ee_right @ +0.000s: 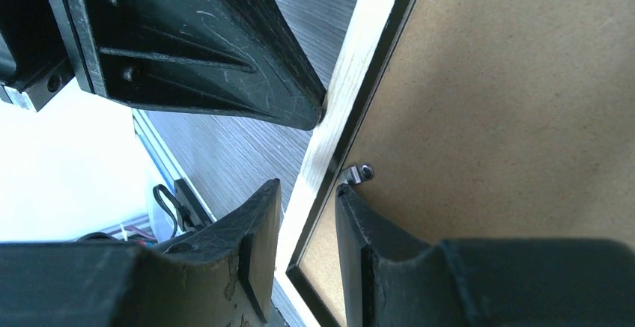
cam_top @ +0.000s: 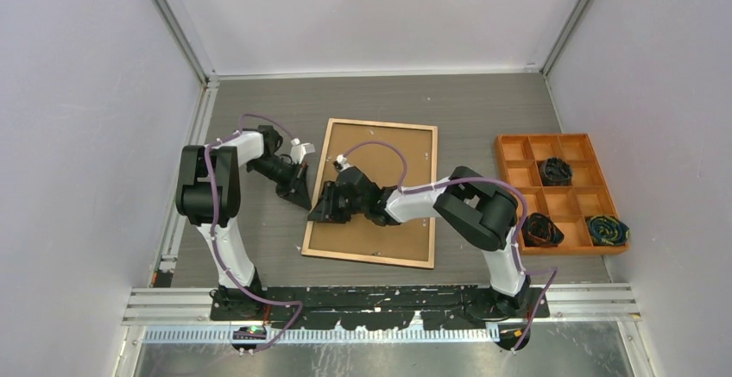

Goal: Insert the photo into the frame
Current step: Install the photo frame at the center of the board.

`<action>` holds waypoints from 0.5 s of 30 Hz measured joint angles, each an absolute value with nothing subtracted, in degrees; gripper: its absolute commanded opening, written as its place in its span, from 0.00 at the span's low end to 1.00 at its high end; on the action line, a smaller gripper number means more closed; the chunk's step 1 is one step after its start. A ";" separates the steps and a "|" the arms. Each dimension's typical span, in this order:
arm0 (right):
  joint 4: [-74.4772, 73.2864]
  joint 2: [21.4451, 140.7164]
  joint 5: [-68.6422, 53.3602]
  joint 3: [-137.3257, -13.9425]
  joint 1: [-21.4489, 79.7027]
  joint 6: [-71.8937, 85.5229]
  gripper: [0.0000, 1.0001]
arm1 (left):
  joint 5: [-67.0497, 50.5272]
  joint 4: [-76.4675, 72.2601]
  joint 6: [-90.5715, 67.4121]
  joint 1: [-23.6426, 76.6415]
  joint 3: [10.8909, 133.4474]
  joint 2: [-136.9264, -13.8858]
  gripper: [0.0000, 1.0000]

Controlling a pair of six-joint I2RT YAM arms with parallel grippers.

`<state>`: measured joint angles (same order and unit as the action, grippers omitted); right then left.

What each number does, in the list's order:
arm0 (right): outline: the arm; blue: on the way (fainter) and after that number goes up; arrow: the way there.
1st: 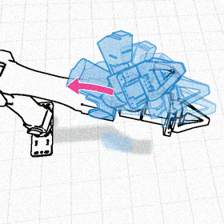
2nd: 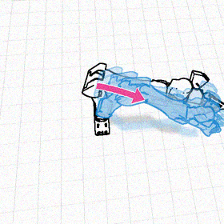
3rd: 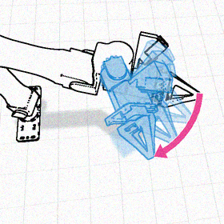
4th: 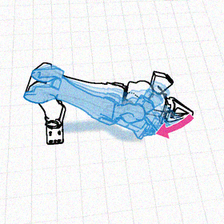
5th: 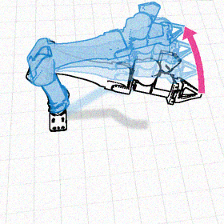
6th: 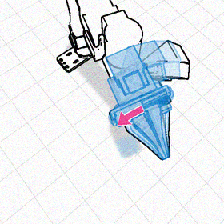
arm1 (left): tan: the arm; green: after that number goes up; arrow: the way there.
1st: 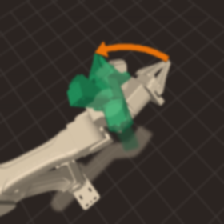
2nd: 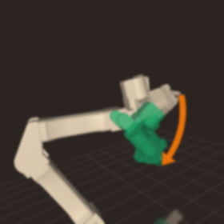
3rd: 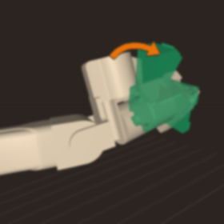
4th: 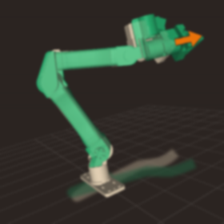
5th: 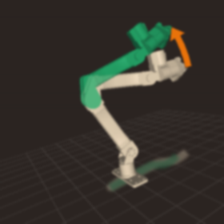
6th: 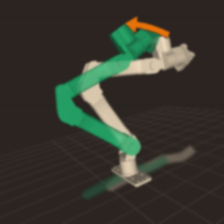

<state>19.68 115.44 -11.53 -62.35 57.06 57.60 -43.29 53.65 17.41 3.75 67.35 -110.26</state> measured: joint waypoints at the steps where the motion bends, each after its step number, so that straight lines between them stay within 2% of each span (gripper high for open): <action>1: 19.68 115.44 -11.42 -62.37 57.06 57.58 0.38 | -43.29 53.65 17.41 3.77 67.35 -110.26 0.01; 15: 18.81 116.20 -9.30 -64.14 57.21 57.21 0.39 | -43.09 53.65 17.39 3.88 67.35 -110.24 0.00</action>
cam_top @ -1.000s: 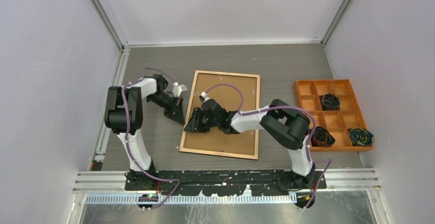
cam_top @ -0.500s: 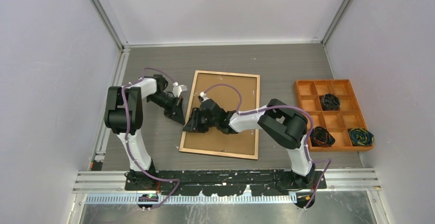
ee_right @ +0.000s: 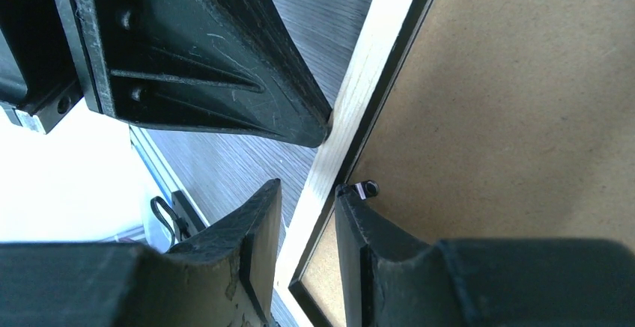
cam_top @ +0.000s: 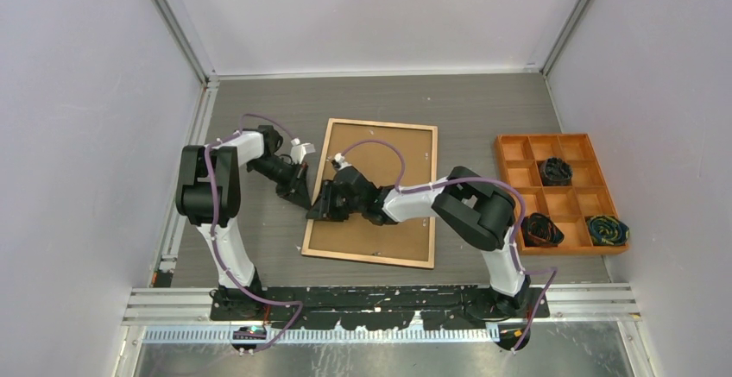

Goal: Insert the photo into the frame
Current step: Install the photo frame at the center of the board.

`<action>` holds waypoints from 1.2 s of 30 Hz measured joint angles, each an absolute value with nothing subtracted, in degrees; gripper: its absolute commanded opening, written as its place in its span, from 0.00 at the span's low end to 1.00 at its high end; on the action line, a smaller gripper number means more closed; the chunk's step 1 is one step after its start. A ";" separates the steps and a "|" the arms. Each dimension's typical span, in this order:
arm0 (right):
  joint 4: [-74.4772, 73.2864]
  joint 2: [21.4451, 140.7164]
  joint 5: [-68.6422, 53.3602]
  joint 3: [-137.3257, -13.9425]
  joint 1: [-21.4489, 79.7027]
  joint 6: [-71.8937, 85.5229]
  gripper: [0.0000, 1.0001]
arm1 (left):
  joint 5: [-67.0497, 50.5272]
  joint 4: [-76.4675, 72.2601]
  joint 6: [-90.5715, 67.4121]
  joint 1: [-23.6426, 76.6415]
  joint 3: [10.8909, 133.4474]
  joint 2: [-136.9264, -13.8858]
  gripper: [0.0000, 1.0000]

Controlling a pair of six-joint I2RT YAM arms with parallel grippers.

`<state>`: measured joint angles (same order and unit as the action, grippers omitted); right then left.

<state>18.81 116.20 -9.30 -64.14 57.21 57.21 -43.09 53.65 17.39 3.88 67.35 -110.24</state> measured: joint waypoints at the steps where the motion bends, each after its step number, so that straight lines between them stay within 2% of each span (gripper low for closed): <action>1: 18.81 116.20 -9.32 -64.14 57.19 57.21 0.41 | -43.07 53.65 17.41 3.88 67.35 -110.24 0.01; 3: 18.85 116.11 -9.67 -64.14 57.10 57.21 0.45 | -43.07 53.76 17.41 3.88 67.42 -110.24 0.06; 9: 18.22 111.11 -12.64 -62.08 53.45 57.14 0.58 | -41.80 55.48 17.02 4.14 70.59 -110.24 0.31; 12: 17.91 107.13 -13.72 -61.39 48.73 56.71 0.61 | -40.53 55.57 15.84 4.21 75.29 -110.26 0.36; 18: 16.86 106.21 -16.53 -64.42 38.70 54.43 0.56 | -39.97 55.11 13.04 4.21 87.64 -114.98 0.37; 21: 16.05 108.97 -17.72 -67.48 36.21 53.69 0.54 | -40.47 54.89 11.86 4.23 90.56 -118.85 0.33; 29: 14.74 120.49 -20.38 -75.70 35.92 53.76 0.50 | -41.30 55.11 10.24 4.51 90.72 -124.16 0.18; 36: 13.21 125.80 -20.60 -80.53 37.34 54.83 0.47 | -43.13 54.39 9.32 4.36 89.71 -124.14 0.13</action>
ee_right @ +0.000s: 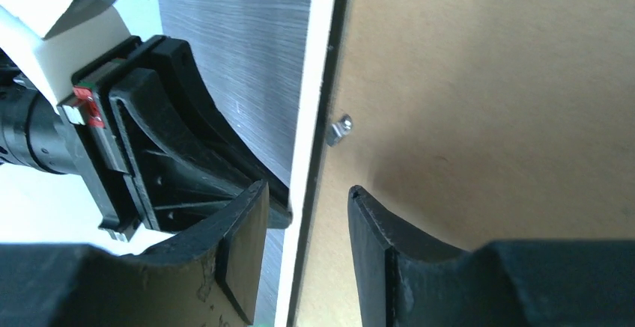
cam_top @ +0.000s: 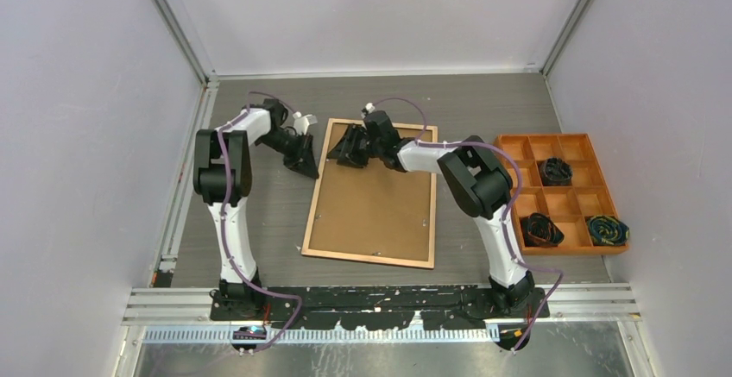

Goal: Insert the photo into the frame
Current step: Install the photo frame at the center of the board.

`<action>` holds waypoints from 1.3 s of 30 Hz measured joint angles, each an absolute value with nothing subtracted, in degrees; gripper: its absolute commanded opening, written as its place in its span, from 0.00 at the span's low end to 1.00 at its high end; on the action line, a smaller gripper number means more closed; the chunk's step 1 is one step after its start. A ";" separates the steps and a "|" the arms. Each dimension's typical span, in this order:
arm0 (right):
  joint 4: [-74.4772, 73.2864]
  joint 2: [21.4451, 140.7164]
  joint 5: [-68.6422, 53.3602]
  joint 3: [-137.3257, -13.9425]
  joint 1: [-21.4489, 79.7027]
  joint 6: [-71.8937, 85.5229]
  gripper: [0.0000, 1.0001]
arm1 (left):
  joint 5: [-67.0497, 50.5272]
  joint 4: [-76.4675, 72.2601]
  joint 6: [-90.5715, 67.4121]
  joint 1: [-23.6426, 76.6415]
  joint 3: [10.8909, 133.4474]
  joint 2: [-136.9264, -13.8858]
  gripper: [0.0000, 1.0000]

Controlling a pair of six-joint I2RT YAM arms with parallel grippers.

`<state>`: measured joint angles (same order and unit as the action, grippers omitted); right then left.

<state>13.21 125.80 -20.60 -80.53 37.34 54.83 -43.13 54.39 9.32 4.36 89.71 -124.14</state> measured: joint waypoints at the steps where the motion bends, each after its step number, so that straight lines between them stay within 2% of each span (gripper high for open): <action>1: 13.13 126.19 -20.53 -81.25 37.56 54.96 0.47 | -43.38 54.19 9.28 4.32 89.47 -124.07 0.13; 5: 11.92 128.03 -19.70 -84.66 38.59 55.44 0.40 | -44.05 53.34 9.17 4.08 88.58 -123.72 0.11; 10: 7.22 129.29 -16.99 -88.29 39.55 55.22 0.39 | -44.18 52.07 9.13 4.03 87.44 -122.91 0.10; 39: 5.76 132.27 -13.61 -92.16 39.81 58.59 0.39 | -44.23 50.15 9.21 3.95 85.69 -121.73 0.05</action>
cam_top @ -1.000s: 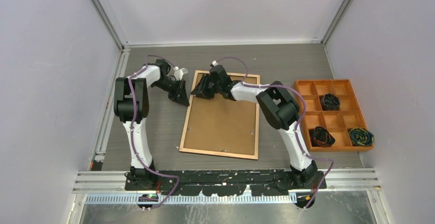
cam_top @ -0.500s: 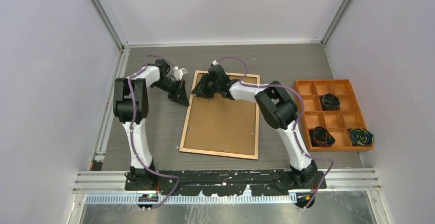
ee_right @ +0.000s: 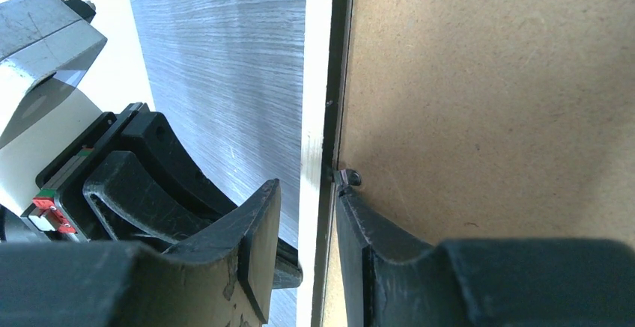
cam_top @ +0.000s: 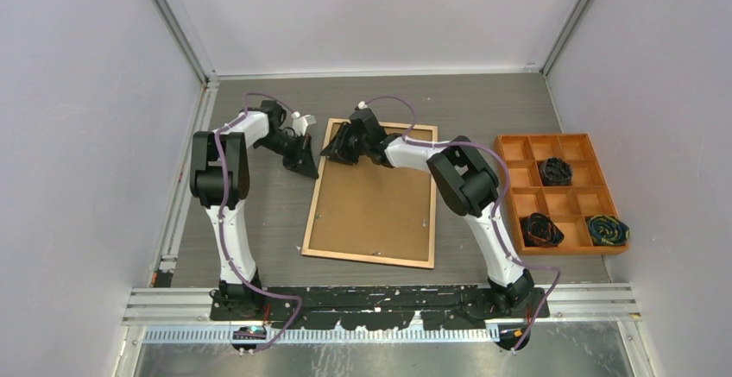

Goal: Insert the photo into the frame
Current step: Install the photo frame at the center of the board.

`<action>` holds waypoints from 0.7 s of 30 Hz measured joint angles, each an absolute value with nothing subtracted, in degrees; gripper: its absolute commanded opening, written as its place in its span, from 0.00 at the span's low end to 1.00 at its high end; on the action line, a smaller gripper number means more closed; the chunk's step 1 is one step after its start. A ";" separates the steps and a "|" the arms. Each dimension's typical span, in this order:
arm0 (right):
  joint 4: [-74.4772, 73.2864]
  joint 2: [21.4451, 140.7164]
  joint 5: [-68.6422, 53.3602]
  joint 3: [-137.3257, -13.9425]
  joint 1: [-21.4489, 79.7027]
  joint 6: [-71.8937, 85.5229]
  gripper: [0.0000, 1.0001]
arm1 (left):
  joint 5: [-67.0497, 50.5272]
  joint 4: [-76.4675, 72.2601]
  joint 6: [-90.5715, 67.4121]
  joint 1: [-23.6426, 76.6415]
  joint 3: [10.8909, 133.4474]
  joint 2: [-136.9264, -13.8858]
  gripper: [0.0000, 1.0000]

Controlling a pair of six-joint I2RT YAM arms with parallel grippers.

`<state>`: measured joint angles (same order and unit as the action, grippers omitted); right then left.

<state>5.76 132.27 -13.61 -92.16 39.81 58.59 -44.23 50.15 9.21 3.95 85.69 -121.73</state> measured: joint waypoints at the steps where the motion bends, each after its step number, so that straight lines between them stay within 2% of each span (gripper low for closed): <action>1: 5.76 132.27 -13.61 -92.16 39.81 58.70 0.38 | -44.23 50.15 9.21 3.95 85.69 -121.71 0.05; 11: 8.10 129.38 -13.85 -87.50 38.28 58.76 0.44 | -44.21 50.17 9.41 3.95 85.69 -121.62 0.05; 21: 3.62 125.95 -10.72 -85.56 29.21 53.63 0.44 | -44.16 50.22 9.54 3.95 85.69 -121.60 0.04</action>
